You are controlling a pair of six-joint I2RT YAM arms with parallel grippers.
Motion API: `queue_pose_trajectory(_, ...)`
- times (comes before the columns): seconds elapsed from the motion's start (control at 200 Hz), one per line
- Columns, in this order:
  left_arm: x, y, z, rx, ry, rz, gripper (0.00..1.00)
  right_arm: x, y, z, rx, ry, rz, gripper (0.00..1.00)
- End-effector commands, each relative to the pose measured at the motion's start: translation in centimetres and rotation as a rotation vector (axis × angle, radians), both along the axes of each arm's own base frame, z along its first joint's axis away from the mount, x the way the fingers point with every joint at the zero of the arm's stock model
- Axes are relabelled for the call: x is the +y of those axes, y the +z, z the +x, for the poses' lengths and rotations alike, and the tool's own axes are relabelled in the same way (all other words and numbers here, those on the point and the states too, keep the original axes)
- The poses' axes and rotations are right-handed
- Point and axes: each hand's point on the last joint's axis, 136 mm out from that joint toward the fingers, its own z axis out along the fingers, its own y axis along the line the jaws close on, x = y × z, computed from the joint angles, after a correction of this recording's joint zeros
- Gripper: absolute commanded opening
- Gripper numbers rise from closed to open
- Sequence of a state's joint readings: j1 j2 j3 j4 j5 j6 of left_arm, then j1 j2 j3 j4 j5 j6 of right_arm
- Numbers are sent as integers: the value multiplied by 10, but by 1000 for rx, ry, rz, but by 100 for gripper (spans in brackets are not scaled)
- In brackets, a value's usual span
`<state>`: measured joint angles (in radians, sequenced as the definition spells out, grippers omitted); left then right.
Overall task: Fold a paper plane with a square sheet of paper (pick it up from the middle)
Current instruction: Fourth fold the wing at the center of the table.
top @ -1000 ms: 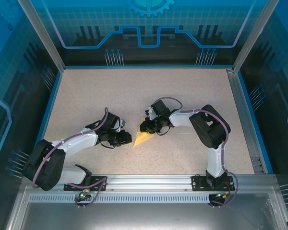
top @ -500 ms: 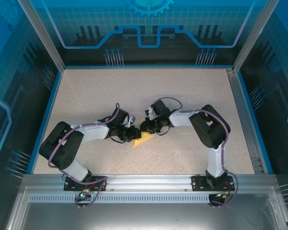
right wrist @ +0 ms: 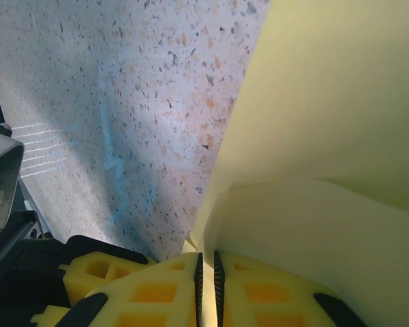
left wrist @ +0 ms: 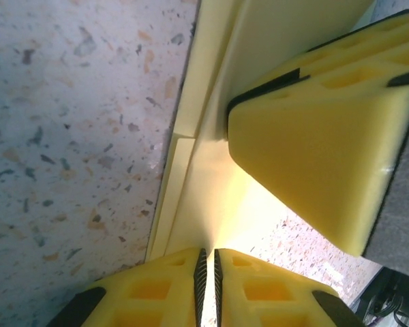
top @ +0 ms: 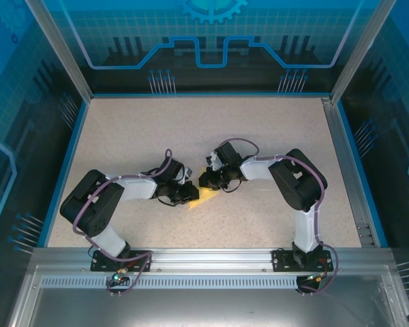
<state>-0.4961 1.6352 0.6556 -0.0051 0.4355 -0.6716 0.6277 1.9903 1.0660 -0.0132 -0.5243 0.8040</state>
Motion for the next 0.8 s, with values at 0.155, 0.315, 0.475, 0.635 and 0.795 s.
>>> queue_pose_trajectory(0.155,30,-9,-21,33,32,135,16,-29,-41,-11,58,-30,-166,16)
queue_pose_trajectory(0.315,17,36,-3,-78,55,37,18,-29,-40,-10,57,-31,-161,15)
queue_pose_trajectory(0.475,3,60,11,-129,53,-41,20,-27,-40,-9,58,-34,-155,15)
queue_pose_trajectory(0.635,-13,45,16,-78,35,-86,20,-27,-40,-9,59,-36,-149,13)
queue_pose_trajectory(0.795,-24,30,17,-41,7,-101,19,-26,-41,-10,63,-37,-140,13)
